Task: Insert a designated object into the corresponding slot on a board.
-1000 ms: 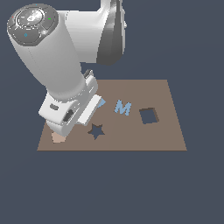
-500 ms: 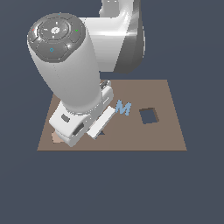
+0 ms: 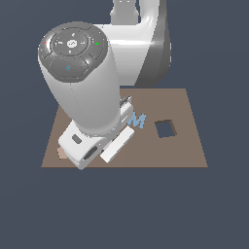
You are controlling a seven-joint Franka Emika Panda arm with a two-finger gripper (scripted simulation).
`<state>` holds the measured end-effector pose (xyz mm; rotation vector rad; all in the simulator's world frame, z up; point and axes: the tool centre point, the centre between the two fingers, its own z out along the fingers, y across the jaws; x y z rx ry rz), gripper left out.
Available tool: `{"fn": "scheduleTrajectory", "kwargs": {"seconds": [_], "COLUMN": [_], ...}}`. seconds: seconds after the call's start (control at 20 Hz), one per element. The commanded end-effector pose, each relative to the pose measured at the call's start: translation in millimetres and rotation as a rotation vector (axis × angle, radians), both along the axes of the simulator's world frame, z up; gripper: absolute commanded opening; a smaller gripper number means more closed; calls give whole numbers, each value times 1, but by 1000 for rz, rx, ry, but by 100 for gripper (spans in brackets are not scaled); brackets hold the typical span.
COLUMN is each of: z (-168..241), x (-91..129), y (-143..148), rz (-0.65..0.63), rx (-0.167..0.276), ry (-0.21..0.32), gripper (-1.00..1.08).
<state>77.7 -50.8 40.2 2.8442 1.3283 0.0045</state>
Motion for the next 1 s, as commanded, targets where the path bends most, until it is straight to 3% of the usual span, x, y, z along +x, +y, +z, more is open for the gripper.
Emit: {"fn": "scheduleTrajectory", "kwargs": {"seconds": [0.0, 0.45, 0.5, 0.95], "z": [0, -10, -10, -10], "x": [2, 2, 2, 2], "y": [0, 0, 0, 0], "rz": [-7, -7, -7, -7], "rx": [0, 0, 0, 0], "ry": [0, 0, 0, 0], "gripper": [-100, -100, 100, 100]}}
